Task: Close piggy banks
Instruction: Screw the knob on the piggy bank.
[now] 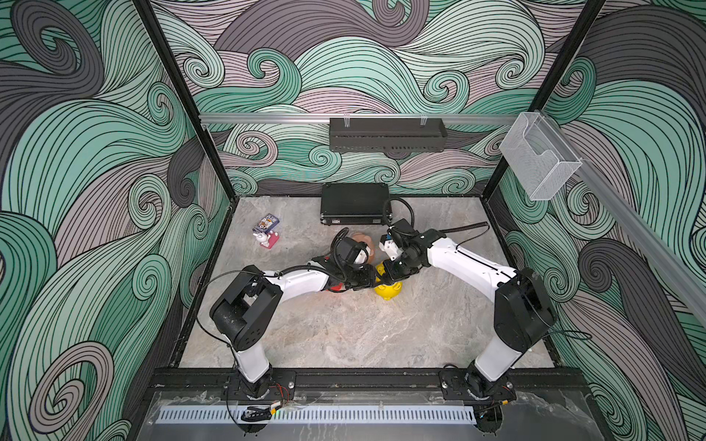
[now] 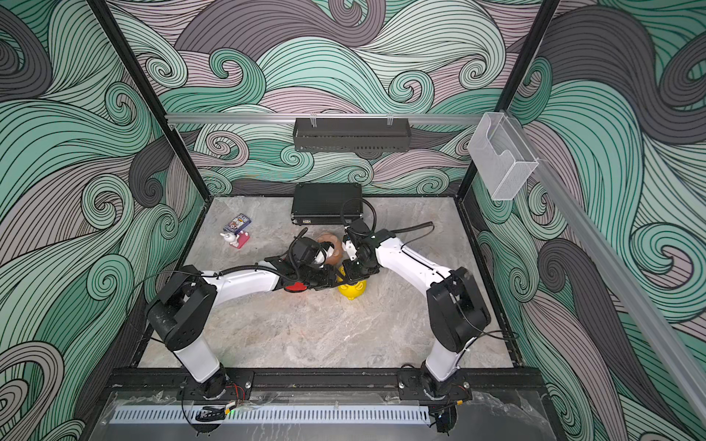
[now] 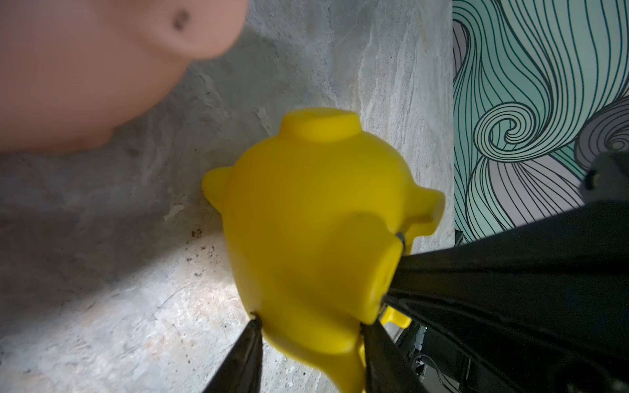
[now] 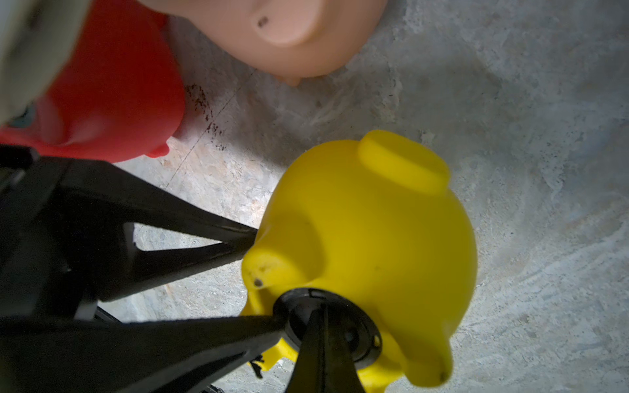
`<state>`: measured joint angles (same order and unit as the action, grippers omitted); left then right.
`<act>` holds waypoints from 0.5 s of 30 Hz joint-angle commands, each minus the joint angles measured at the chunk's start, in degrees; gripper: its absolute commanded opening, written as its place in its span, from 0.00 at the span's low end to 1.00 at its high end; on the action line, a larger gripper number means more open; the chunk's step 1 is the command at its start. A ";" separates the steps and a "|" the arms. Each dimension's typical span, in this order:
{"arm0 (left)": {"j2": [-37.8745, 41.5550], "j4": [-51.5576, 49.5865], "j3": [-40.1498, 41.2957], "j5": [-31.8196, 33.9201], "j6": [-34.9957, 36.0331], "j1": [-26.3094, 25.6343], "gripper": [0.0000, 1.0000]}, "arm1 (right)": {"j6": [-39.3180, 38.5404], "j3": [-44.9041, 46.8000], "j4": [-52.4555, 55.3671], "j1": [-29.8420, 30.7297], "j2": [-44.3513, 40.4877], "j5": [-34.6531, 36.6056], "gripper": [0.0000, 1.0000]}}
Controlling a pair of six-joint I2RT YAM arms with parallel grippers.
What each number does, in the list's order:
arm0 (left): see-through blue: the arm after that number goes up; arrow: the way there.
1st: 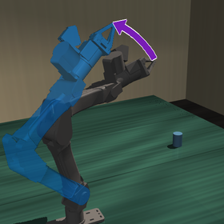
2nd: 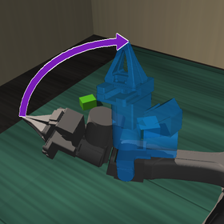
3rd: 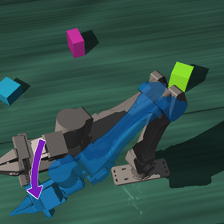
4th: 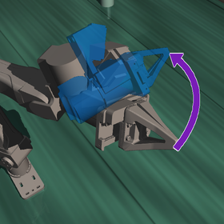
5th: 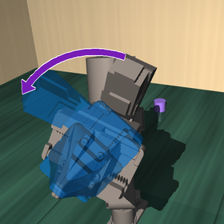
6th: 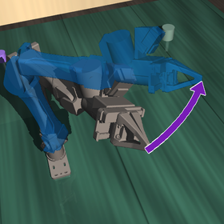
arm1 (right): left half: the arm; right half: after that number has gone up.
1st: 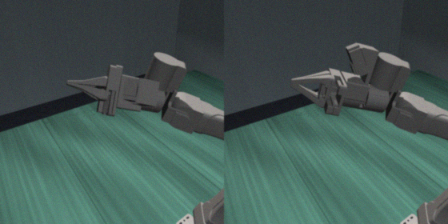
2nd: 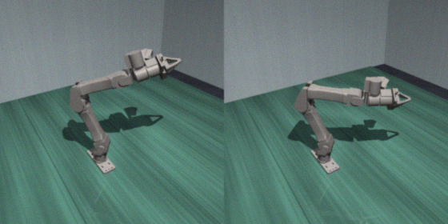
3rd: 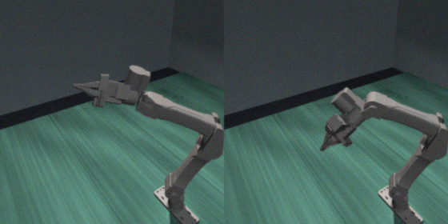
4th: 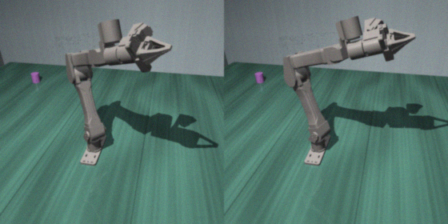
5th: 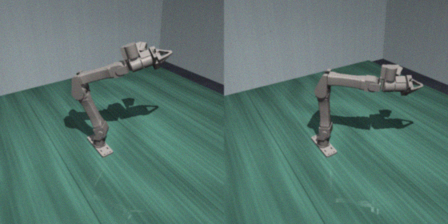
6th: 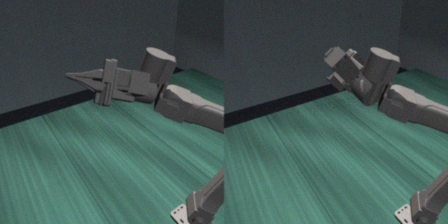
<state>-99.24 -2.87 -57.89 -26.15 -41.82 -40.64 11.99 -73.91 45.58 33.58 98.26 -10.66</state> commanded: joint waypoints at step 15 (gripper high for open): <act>-2.68 -3.12 0.14 0.75 0.73 -1.80 0.45 | 14.47 3.16 -3.13 1.03 4.95 9.55 0.00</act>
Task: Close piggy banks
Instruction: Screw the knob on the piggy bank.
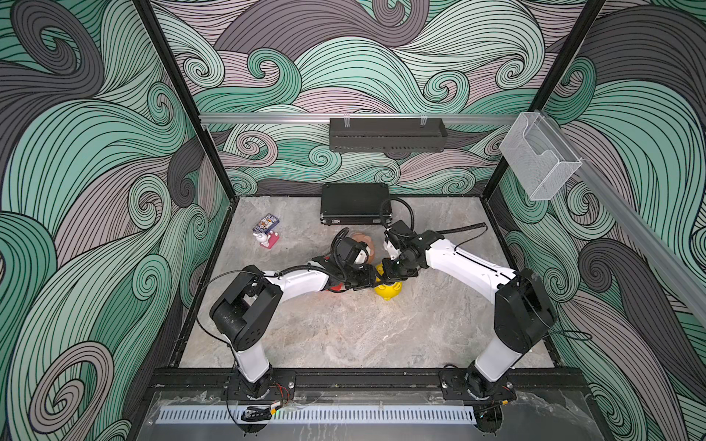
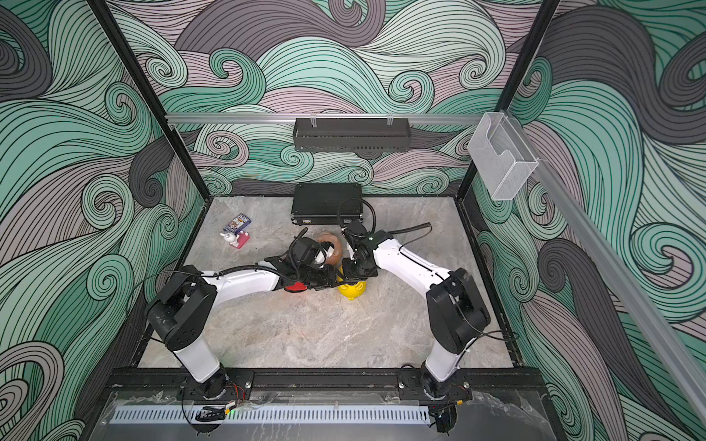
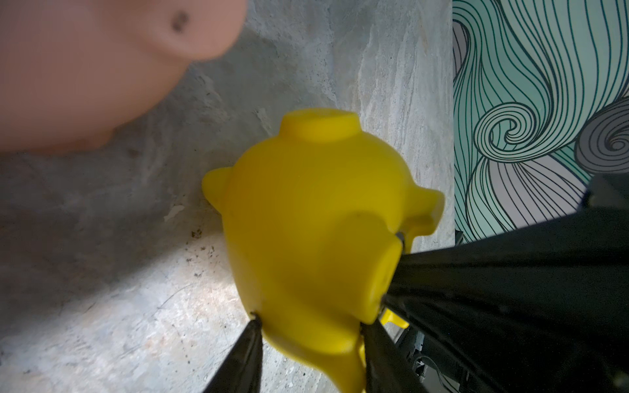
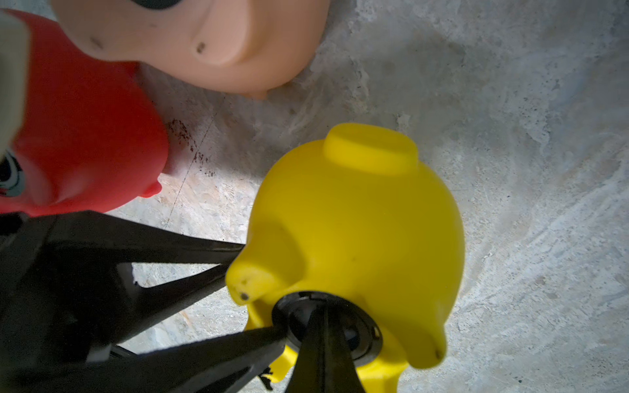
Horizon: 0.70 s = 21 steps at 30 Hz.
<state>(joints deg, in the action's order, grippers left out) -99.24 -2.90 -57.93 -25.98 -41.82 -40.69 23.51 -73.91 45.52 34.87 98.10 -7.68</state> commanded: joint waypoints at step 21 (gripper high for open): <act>-2.29 -3.47 0.10 1.10 1.02 -1.75 0.45 | 7.47 2.68 -2.46 -0.28 4.27 7.16 0.00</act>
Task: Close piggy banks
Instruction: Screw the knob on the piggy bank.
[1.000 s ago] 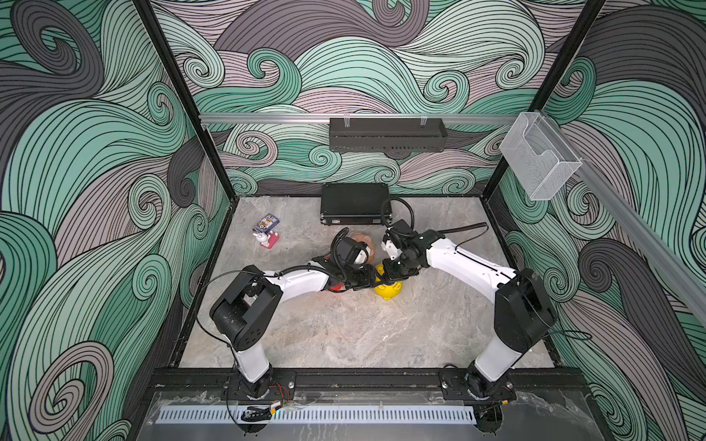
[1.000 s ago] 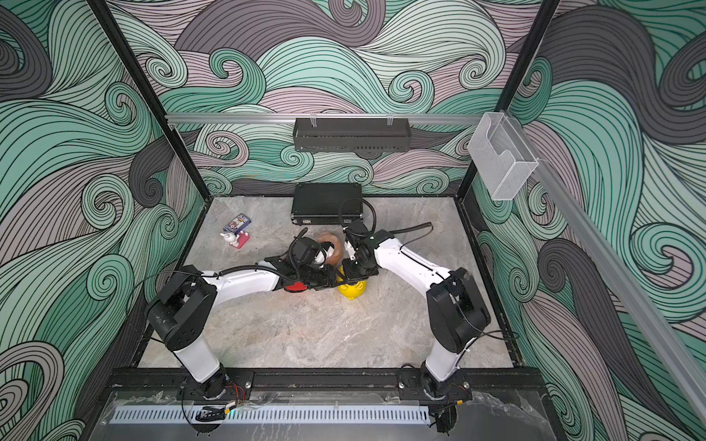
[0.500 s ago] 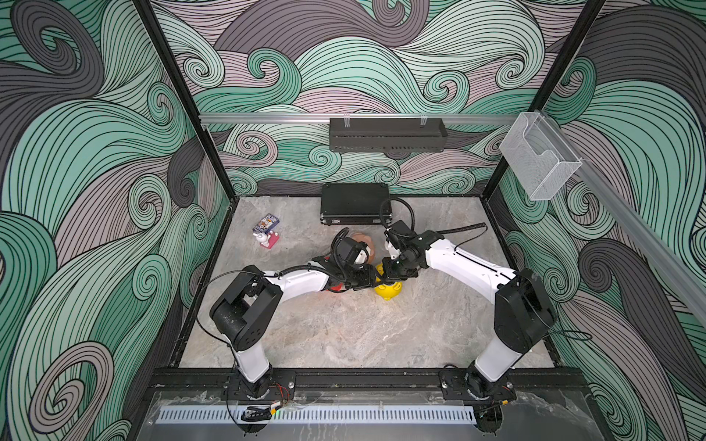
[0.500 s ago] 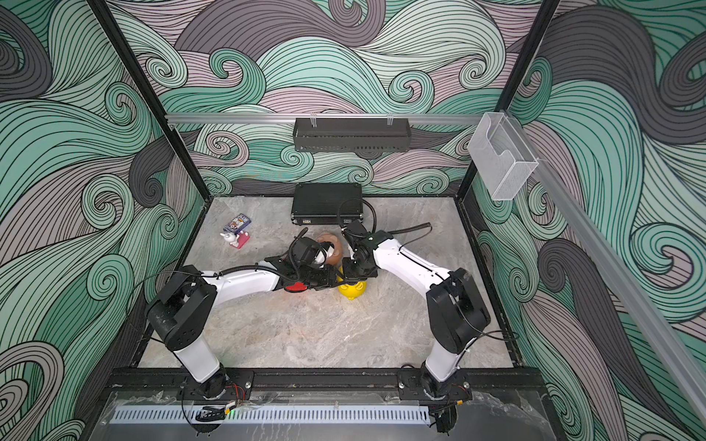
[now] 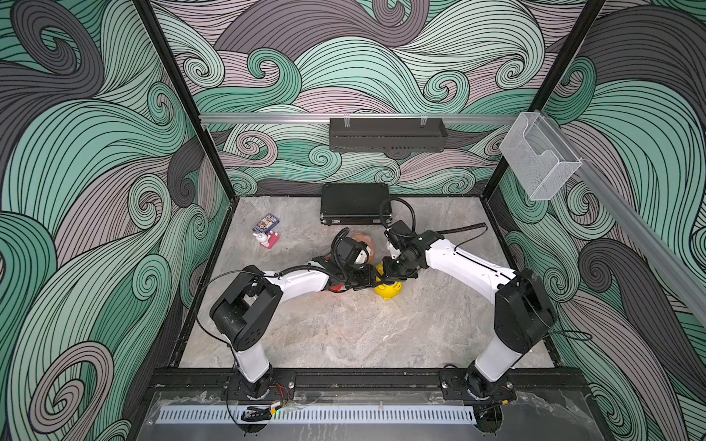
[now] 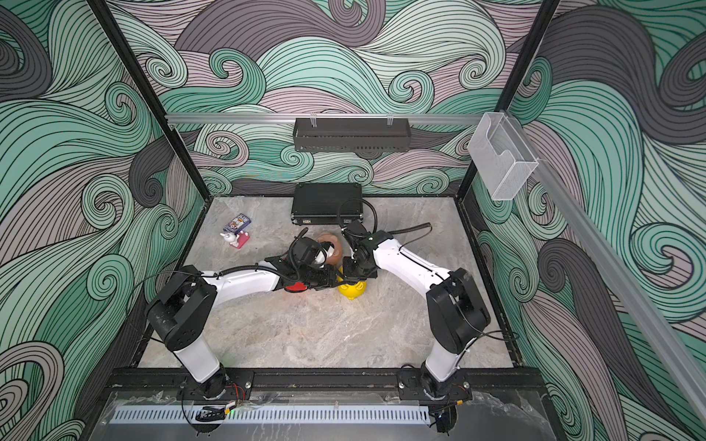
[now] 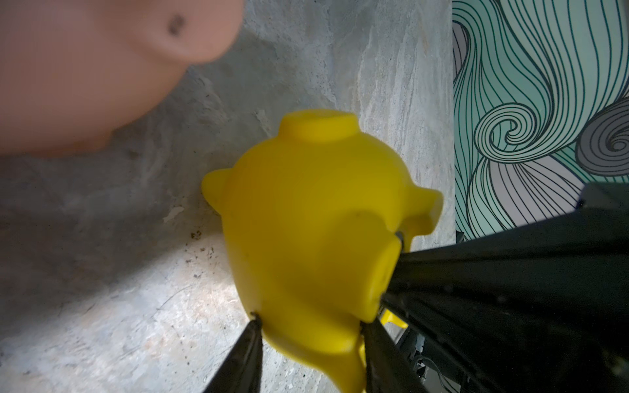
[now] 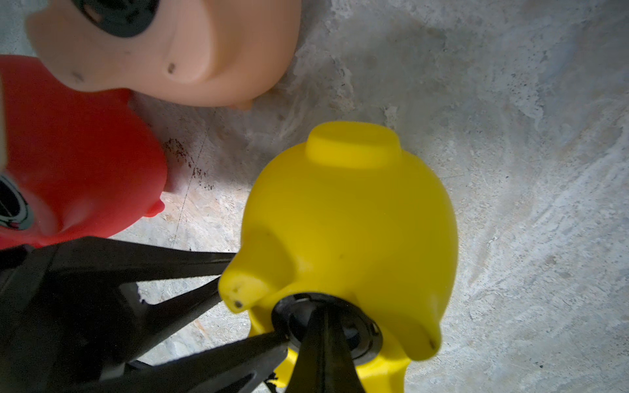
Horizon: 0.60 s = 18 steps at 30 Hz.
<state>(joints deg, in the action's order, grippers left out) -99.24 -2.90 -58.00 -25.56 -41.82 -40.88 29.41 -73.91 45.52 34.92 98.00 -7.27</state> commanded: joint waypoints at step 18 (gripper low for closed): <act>-1.19 -6.09 -1.94 2.36 1.92 -1.39 0.46 | 1.61 2.19 -2.43 -0.37 1.95 5.38 0.01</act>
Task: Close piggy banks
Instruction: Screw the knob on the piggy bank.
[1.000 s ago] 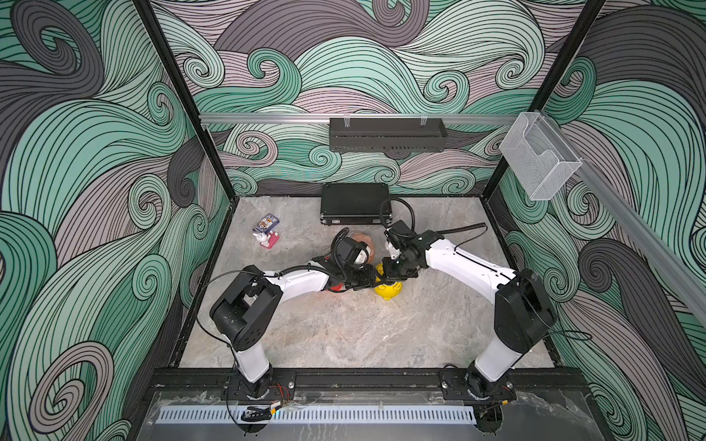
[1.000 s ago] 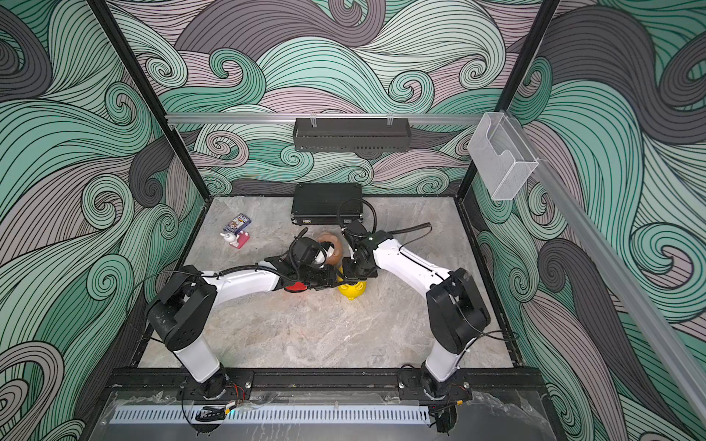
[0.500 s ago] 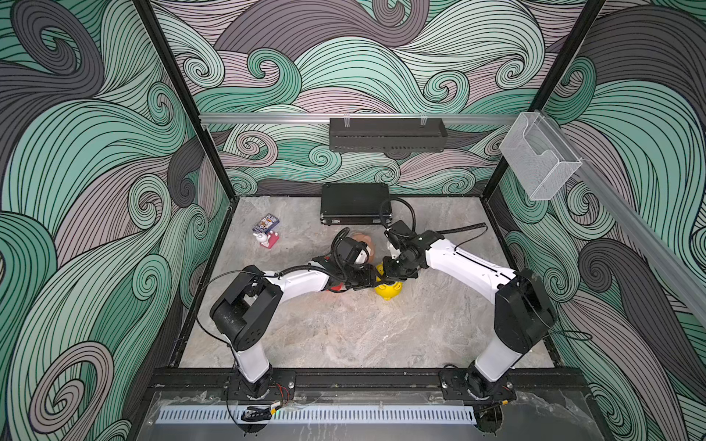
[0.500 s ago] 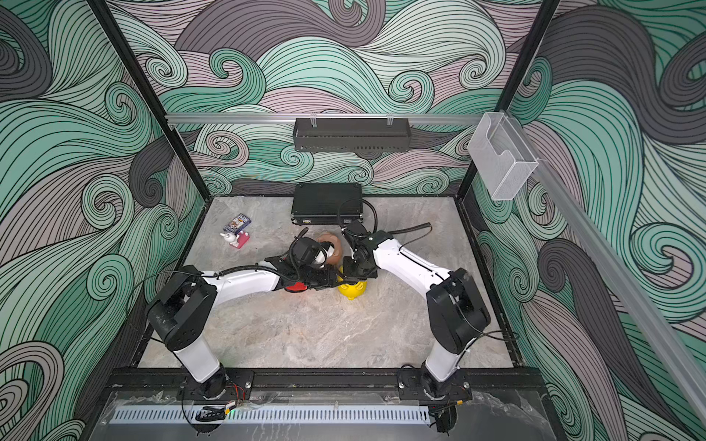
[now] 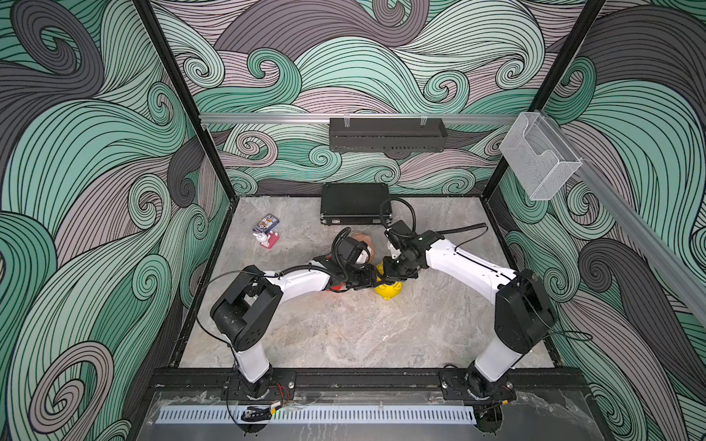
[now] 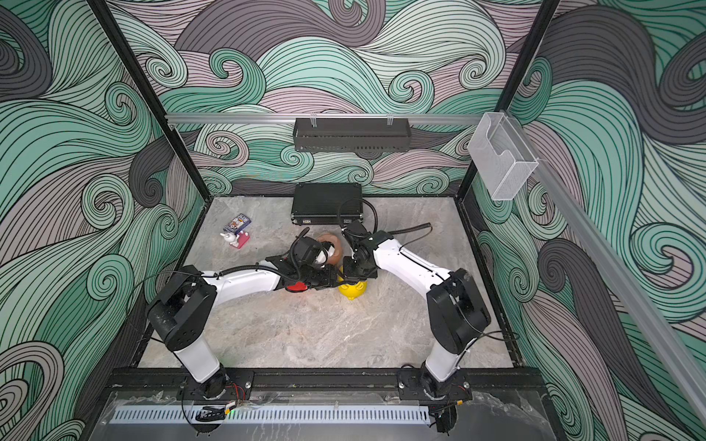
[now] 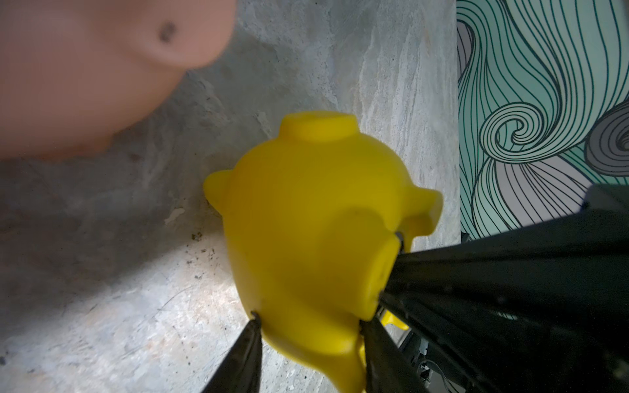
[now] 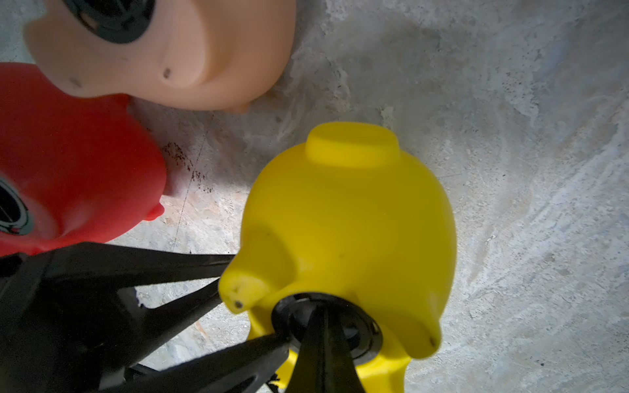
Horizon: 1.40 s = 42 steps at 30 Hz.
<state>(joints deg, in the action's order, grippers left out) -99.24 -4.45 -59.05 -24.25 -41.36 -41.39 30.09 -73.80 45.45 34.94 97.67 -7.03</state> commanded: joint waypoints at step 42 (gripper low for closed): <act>1.49 -8.21 -3.58 3.24 3.13 0.59 0.53 | -15.41 16.40 -20.36 -0.27 -23.50 4.69 0.38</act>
<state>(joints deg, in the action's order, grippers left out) -98.48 -11.05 -61.06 -22.00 -39.03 -41.39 21.41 -61.23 33.98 34.79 78.17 -3.14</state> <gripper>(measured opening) 0.525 0.371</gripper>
